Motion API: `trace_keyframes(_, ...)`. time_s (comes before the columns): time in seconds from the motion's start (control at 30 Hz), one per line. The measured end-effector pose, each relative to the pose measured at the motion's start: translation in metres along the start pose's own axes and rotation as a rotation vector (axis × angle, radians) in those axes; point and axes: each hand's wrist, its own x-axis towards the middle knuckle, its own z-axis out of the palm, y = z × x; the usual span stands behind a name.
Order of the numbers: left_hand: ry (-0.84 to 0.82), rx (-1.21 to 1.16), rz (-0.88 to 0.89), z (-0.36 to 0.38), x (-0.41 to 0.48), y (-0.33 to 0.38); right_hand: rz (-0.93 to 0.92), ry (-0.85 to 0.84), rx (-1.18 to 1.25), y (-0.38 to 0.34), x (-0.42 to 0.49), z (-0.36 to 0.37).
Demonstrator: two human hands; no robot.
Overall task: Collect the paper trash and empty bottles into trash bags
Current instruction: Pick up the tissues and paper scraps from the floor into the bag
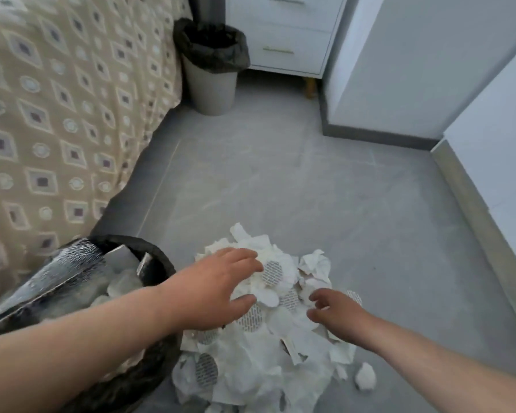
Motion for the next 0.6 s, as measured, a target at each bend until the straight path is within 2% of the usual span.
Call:
trace_keyframes(0.03, -0.128, 0.000, -0.092, 0.015, 0.022, 0.001, 0.035, -0.021, 0.015, 0.009, 0.003, 0.004)
trace_keyframes(0.1, -0.279, -0.010, -0.252, 0.044, 0.059, -0.006, 0.058, -0.049, 0.003, 0.023, 0.011, 0.010)
trace_keyframes(0.17, -0.323, -0.014, -0.380, 0.070, 0.084, -0.023, 0.064, -0.078, -0.017, 0.031, 0.017, 0.014)
trace_keyframes(0.27, -0.294, -0.031, -0.512, 0.101, 0.099, -0.050, 0.092, -0.090, -0.015, 0.042, 0.025, 0.022)
trace_keyframes(0.43, -0.337, -0.071, -0.610, 0.130, 0.104, -0.067, 0.167, -0.102, 0.149, 0.055, 0.033, 0.044)
trace_keyframes(0.6, -0.428, -0.015, -0.619, 0.144, 0.099, -0.069, 0.093, -0.052, 0.165, 0.040, 0.041, 0.066)
